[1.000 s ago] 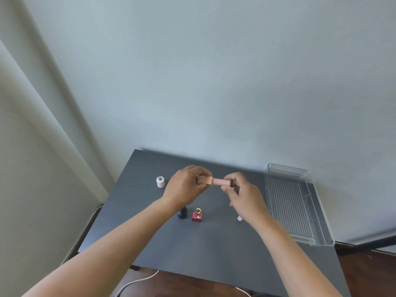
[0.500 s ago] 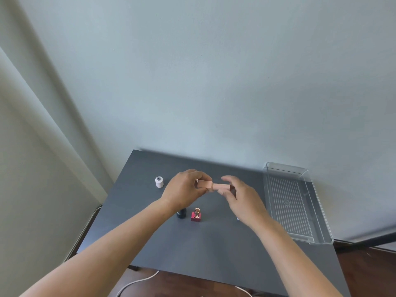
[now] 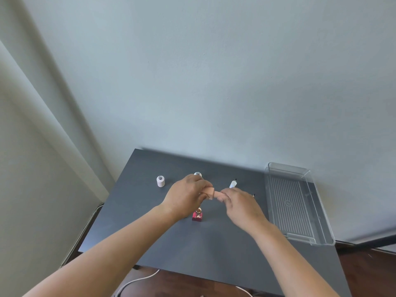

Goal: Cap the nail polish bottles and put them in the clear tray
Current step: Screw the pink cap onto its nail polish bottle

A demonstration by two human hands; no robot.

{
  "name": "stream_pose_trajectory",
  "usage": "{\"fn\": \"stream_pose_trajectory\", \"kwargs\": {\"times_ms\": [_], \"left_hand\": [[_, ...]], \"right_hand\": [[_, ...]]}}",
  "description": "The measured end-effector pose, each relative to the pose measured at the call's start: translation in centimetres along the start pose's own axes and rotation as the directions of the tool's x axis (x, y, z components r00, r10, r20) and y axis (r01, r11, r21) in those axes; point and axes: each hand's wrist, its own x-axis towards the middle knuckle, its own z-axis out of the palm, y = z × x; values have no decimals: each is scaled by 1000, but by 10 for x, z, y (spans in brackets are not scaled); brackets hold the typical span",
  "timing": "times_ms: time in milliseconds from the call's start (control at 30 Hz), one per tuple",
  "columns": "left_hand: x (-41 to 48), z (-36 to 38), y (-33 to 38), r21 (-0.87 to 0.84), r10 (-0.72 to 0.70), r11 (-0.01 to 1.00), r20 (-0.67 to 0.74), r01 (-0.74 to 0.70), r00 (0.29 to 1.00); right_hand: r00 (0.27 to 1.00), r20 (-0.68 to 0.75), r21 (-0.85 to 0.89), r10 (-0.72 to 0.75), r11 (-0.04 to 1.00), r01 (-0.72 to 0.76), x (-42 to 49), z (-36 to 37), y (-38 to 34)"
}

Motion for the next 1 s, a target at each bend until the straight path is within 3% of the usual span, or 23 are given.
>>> {"fn": "stream_pose_trajectory", "kwargs": {"times_ms": [333,667,800,1000], "left_hand": [[-6,11,0,66,70,996,-74,-65,995],[8,6,-9,191,107,977,-53,-95,993],[8,9,-18,110,-1,994,20,-1,1000],[11,17,-38,-34,-228,972,102,233,968]], "right_hand": [[993,57,154,101,982,-109,4,0,5],[996,13,262,94,960,-94,12,-3,-7],[988,-2,431,157,891,-141,16,-7,-8],[924,-5,484,381,810,-331,25,-9,20]]}}
